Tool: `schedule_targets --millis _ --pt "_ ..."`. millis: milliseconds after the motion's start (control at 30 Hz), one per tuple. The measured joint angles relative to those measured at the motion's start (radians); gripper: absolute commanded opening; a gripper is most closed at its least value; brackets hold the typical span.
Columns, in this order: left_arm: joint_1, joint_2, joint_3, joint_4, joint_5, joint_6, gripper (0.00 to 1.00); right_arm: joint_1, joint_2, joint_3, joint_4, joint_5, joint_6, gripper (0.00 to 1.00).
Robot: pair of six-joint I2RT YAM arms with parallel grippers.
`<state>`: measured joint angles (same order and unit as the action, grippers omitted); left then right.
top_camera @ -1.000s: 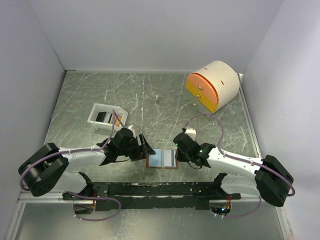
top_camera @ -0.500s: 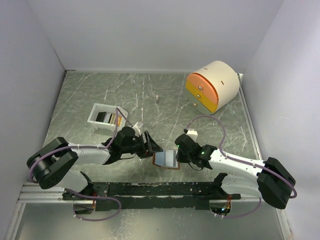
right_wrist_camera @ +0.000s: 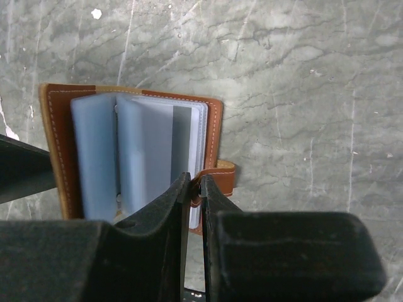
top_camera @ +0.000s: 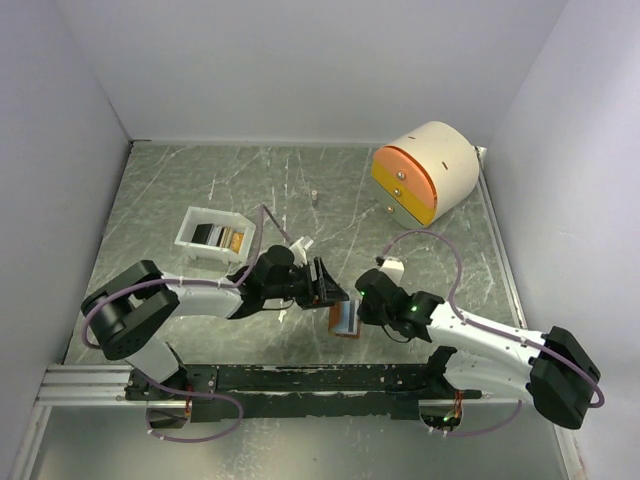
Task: Put the credit cards into the card holder
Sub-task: Close the card holder at the center of the board.
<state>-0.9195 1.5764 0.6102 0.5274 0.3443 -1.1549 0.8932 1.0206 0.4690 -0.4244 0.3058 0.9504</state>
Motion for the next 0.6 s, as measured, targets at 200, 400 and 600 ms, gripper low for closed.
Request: schedule_targets --millis 200,400,600 --pt "-0.015 0.063 0.053 0.002 0.002 0.029 0.71 0.000 -0.039 -0.015 -0.015 0.026 0.026 0.11" --pt "-0.020 0.084 0.072 -0.003 0.001 0.058 0.71 0.000 -0.069 -0.036 -0.017 0.043 0.045 0.11" --pt "-0.021 0.105 0.105 -0.039 -0.004 0.090 0.74 0.000 -0.070 -0.057 0.029 0.023 0.036 0.10"
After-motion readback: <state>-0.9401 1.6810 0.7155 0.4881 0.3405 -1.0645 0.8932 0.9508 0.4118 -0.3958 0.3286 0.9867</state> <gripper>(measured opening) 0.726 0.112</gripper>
